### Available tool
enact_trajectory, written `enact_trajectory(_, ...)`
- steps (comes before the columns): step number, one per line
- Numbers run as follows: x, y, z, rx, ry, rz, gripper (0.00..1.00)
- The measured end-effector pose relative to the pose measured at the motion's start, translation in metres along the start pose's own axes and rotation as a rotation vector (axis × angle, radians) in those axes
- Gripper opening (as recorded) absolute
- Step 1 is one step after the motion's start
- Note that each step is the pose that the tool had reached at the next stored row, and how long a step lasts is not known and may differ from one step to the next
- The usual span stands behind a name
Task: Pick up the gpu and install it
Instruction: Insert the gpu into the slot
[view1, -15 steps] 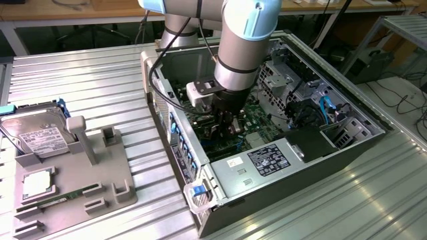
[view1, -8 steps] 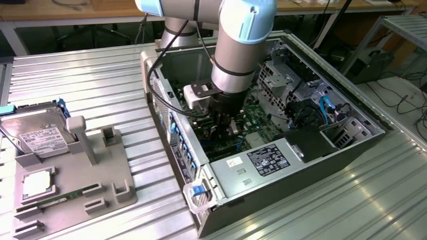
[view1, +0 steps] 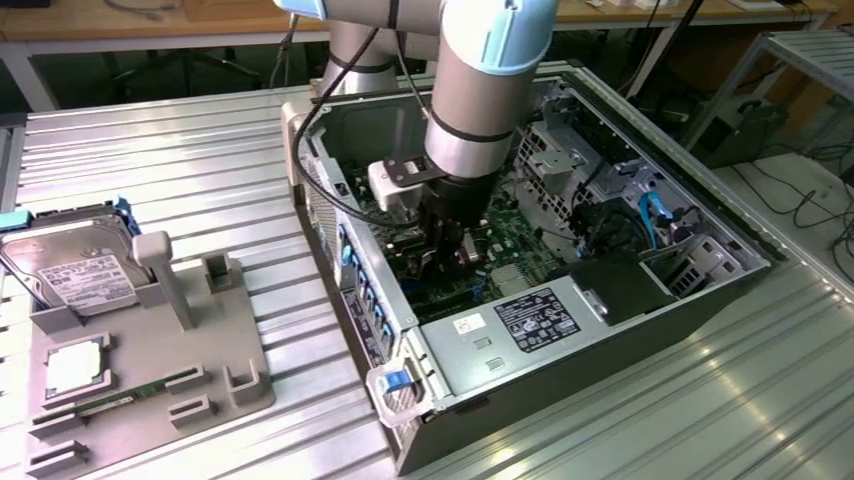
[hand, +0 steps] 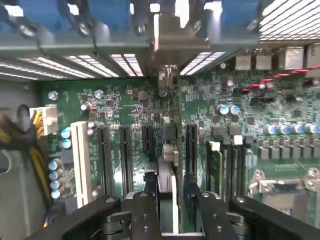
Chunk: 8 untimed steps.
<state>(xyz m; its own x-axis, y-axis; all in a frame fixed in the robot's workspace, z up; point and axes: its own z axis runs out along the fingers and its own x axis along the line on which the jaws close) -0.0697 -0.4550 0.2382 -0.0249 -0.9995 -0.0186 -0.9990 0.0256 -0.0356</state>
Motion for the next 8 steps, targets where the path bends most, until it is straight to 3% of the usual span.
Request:
enact_trajectory(2, 0.0, -0.0003, -0.0088, 0.0023, 0.0002, 0.0, 0.35)
enact_trajectory(5, -0.001, -0.0011, -0.0335, 0.0063, 0.0014, 0.0, 0.35)
enact_trajectory(8, -0.001, -0.0016, -0.0469, 0.0082, 0.0029, 0.0, 0.35)
